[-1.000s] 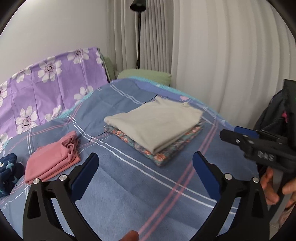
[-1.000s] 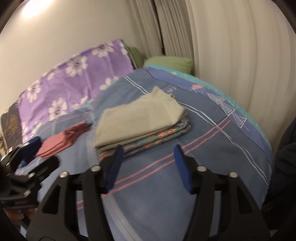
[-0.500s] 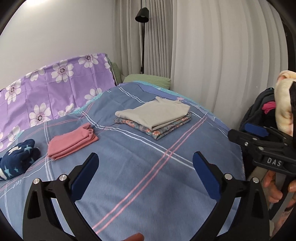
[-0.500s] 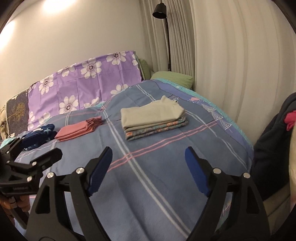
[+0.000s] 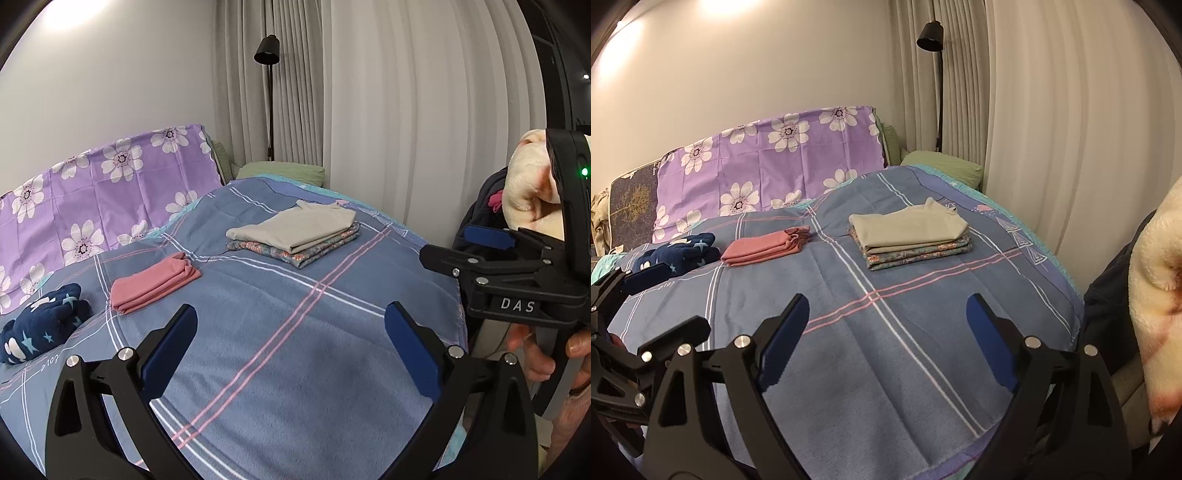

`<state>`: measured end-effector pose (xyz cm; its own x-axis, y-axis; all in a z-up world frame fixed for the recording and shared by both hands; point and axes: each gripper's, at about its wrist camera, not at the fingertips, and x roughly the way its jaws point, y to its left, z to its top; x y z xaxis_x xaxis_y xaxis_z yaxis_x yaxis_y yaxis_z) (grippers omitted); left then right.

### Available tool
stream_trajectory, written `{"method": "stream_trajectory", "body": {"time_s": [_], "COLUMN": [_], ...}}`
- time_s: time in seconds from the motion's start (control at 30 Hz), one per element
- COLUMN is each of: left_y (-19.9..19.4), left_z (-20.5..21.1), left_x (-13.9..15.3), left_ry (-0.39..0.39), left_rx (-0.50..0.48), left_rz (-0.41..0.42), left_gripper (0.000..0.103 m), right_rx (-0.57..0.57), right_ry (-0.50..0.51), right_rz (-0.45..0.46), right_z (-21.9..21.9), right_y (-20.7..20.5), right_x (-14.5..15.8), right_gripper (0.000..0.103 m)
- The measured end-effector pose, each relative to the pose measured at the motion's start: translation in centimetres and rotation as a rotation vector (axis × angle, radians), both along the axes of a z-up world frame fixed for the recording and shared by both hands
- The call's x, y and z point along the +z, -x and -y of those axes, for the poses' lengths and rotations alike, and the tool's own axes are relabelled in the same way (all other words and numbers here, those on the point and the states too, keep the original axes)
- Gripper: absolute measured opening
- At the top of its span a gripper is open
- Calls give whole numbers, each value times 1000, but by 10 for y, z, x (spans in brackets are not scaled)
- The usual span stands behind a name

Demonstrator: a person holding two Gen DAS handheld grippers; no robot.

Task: Fold small clothes

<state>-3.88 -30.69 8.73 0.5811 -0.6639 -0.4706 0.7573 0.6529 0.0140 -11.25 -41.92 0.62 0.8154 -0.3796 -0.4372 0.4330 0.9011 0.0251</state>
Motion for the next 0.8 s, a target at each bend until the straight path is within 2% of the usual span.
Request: {"method": "stream_trajectory", "body": {"time_s": [0.33,0.8], "left_y": [-7,-11], "left_z": [-12,-17], "left_x": [-9,-17], "left_ry": [-34,-75], "left_rx": [24,16], "left_rz": [-50,-44], "left_gripper": [101,101], "right_rx": [-25,-60], "right_ry": [37,7], "right_rz": [-38,-77], "right_z": [-12,-10], "right_y": [-10,-29], "right_x": [-3,-9], "right_gripper": [90,91]}}
